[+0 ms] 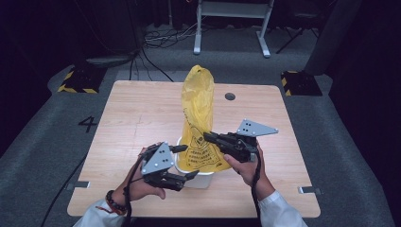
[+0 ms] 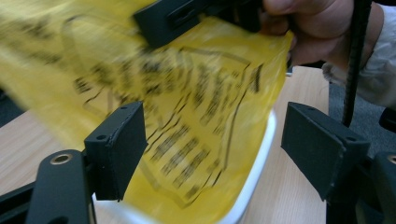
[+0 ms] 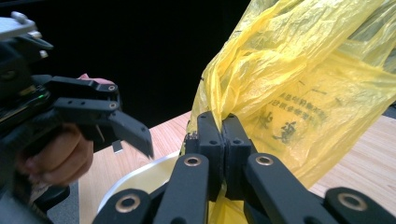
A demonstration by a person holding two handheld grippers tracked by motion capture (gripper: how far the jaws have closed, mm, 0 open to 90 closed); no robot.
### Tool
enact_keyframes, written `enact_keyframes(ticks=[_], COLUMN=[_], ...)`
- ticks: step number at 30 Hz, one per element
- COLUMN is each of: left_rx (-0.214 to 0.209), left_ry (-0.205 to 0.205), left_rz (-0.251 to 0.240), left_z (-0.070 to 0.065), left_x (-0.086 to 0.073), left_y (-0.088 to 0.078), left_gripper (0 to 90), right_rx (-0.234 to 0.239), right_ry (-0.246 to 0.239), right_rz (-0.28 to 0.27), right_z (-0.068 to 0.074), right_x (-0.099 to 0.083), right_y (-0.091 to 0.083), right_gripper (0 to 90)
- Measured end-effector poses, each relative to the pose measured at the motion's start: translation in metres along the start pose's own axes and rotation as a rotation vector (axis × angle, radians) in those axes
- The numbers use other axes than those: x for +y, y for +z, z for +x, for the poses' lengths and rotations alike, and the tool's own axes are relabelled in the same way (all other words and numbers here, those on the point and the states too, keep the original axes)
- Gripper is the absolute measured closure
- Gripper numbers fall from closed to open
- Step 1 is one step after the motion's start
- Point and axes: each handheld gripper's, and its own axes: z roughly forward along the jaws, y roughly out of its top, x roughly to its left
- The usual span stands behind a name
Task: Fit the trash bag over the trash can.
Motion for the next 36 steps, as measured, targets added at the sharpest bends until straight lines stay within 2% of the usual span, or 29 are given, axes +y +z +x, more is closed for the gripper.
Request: enact_keyframes(ticks=[2, 6, 7, 9, 10, 12, 13, 15, 18, 20, 23, 27, 34, 36], left_rx=[-0.016, 0.071, 0.105, 0.169, 0.184, 0.177, 0.180, 0.180, 0.190, 0.215, 0.222, 0.229, 0.288, 0.287], left_ry=[0.005, 0.036, 0.043, 0.081, 0.080, 0.063, 0.067, 0.086, 0.141, 0.176, 0.194, 0.204, 0.276, 0.273], left_rz=[0.002, 0.042, 0.053, 0.064, 0.073, 0.087, 0.094, 0.106, 0.130, 0.152, 0.162, 0.168, 0.226, 0.222], left_z=[-0.008, -0.018, -0.019, -0.019, -0.017, -0.013, -0.012, -0.010, -0.007, -0.006, -0.002, 0.002, 0.005, 0.008], left_x=[0.006, 0.015, 0.016, 0.017, 0.017, 0.015, 0.014, 0.012, 0.009, 0.007, 0.004, 0.002, -0.002, -0.003], left_y=[0.008, 0.025, 0.028, 0.033, 0.036, 0.039, 0.040, 0.041, 0.042, 0.042, 0.040, 0.036, 0.031, 0.028], left_gripper=[20.8, 21.1, 23.0, 31.4, 35.6, 40.4, 45.5, 54.0, 69.7, 76.4, 87.1, 89.8, 89.8, 89.3], right_rx=[-0.007, -0.004, 0.001, 0.005, 0.011, 0.020, 0.025, 0.040, 0.065, 0.072, 0.084, 0.091, 0.085, 0.080], right_ry=[-0.005, -0.002, -0.002, -0.005, -0.005, -0.002, -0.004, -0.002, -0.008, -0.015, -0.018, -0.044, -0.091, -0.105], right_rz=[0.005, 0.003, 0.001, 0.001, -0.003, -0.007, -0.008, -0.013, -0.009, -0.003, 0.002, 0.019, 0.094, 0.113], right_z=[0.002, 0.003, 0.003, 0.004, 0.005, 0.005, 0.005, 0.005, 0.006, 0.008, 0.009, 0.009, 0.010, 0.010], right_x=[-0.001, -0.002, -0.002, -0.002, -0.002, -0.002, -0.002, -0.002, -0.003, -0.004, -0.005, -0.006, -0.013, -0.015], right_y=[0.001, 0.001, 0.000, -0.001, -0.001, -0.002, -0.003, -0.004, -0.004, -0.004, -0.004, -0.007, -0.012, -0.013], right_gripper=[89.4, 89.4, 89.4, 89.3, 89.1, 88.9, 88.8, 88.4, 87.9, 86.7, 85.0, 85.2, 86.3, 86.5])
